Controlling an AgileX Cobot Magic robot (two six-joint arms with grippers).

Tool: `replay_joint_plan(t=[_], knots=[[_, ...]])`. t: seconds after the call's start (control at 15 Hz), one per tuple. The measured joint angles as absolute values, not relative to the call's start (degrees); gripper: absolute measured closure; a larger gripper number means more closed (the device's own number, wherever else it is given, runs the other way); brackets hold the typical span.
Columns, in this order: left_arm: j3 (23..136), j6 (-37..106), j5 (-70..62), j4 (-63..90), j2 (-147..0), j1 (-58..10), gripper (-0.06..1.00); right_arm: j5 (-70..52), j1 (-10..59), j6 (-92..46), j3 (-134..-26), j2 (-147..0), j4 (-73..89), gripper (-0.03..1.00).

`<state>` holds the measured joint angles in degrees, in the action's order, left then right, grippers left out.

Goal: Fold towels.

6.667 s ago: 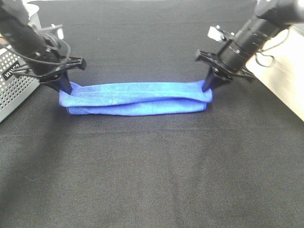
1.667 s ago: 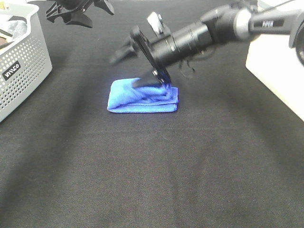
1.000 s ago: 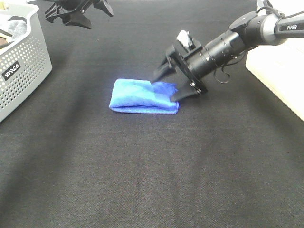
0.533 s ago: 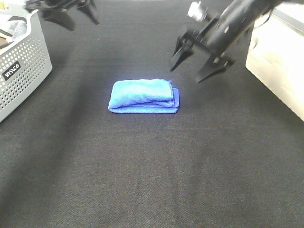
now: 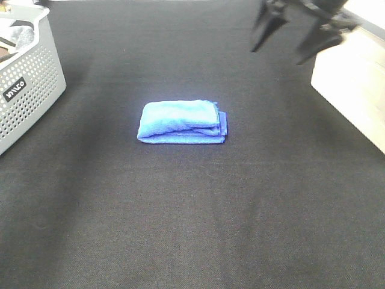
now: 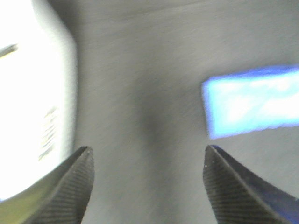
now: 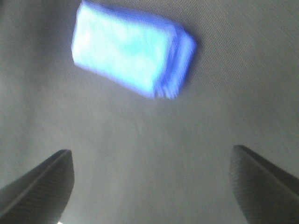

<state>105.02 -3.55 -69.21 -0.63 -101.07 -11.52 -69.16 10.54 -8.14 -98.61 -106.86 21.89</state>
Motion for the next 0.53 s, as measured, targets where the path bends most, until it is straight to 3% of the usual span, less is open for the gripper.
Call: replay_joint_plan(t=[0.27, 0.33, 0.53], knots=[[82.51, -3.55, -69.44, -1.03, -79.81, -11.52, 0.3, -69.21, 10.54, -6.7, -82.68, -89.84, 16.79, 0.12], [82.51, -3.55, -69.44, -1.03, -79.81, -11.52, 0.3, -69.21, 10.54, -6.7, -82.68, -89.84, 16.79, 0.12], [68.41, -3.55, -69.73, -1.03, -62.45, -11.52, 0.3, -69.27, 10.54, -6.65, -69.96, -75.0, 15.41, 0.12]])
